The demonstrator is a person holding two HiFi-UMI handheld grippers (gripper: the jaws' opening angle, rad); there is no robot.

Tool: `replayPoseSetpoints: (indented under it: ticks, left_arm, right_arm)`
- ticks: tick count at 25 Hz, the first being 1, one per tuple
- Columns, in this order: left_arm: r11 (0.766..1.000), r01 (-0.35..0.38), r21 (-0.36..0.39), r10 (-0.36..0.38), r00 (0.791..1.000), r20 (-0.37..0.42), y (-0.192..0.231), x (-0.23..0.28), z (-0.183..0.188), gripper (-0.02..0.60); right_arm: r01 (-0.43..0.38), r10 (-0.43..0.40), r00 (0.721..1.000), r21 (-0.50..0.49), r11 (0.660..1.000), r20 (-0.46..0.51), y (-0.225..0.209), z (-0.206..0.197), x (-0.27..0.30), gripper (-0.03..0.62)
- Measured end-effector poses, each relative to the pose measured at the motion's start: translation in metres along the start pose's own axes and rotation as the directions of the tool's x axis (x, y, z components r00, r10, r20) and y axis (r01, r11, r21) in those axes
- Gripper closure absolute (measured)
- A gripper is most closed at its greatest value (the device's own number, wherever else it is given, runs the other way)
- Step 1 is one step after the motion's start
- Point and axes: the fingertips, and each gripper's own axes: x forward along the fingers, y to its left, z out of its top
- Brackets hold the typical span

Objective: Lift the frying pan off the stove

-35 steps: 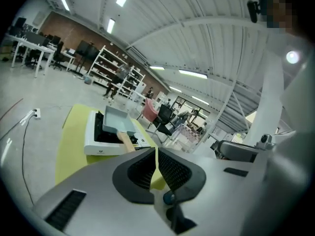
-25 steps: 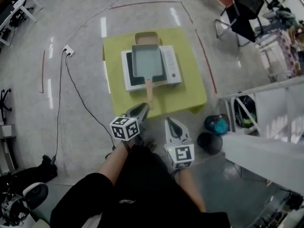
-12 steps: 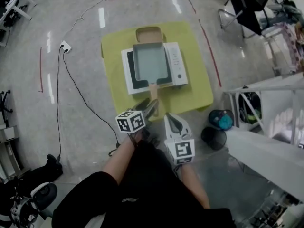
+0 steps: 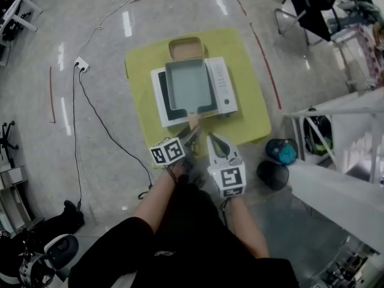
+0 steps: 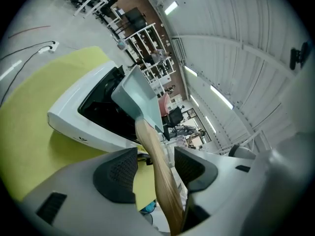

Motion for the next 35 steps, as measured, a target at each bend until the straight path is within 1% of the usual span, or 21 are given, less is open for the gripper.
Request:
replayPoseSetpoints:
  ticks: [5,9,17,18,19,20,21,24,28,35]
  left_arm:
    - [0.999,0.028,-0.022,-0.028,1.0,0.011,-0.001,0.011,0.0,0.324]
    - [0.998,0.04,-0.053,-0.039,0.999,0.016,0.003,0.016,0.002,0.325]
    - [0.989,0.09,-0.115,-0.088,0.996,0.03,0.003,0.026,0.003,0.327]
    - [0.989,0.095,-0.113,-0.092,0.995,0.029,0.002,0.027,0.004,0.328]
    - [0.989,0.101,-0.108,-0.098,0.995,0.028,-0.001,0.028,0.004,0.343]
    - [0.989,0.104,-0.101,-0.102,0.994,0.027,-0.003,0.028,0.004,0.377]
    - [0.99,0.104,-0.098,-0.101,0.994,0.026,-0.004,0.029,0.004,0.396]
    - [0.99,0.099,-0.104,-0.098,0.995,0.017,-0.004,0.028,0.005,0.405]
    - [0.993,0.089,-0.081,-0.092,0.996,-0.024,-0.005,0.026,0.001,0.407]
    - [0.994,0.096,-0.059,-0.1,0.992,-0.075,-0.006,0.017,-0.003,0.41]
  right_arm:
    - [0.014,-0.014,1.0,0.023,1.0,0.013,-0.007,0.002,0.003,0.579]
    - [0.035,-0.036,0.999,0.048,0.998,0.004,-0.012,-0.001,-0.003,0.579]
    - [0.075,-0.074,0.997,0.089,0.993,-0.009,-0.021,-0.004,-0.013,0.579]
    - [0.078,-0.077,0.997,0.091,0.993,-0.01,-0.022,-0.005,-0.014,0.579]
    - [0.08,-0.079,0.997,0.091,0.993,-0.012,-0.023,-0.006,-0.014,0.578]
    - [0.08,-0.079,0.997,0.092,0.993,-0.013,-0.023,-0.007,-0.014,0.579]
    - [0.077,-0.076,0.997,0.091,0.993,-0.014,-0.023,-0.008,-0.013,0.579]
    - [0.069,-0.068,0.998,0.089,0.994,-0.013,-0.021,-0.011,-0.011,0.579]
    - [0.064,-0.062,0.998,0.091,0.994,-0.017,-0.018,-0.009,-0.011,0.579]
    - [0.043,-0.041,0.999,0.088,0.995,-0.019,-0.012,-0.011,-0.007,0.579]
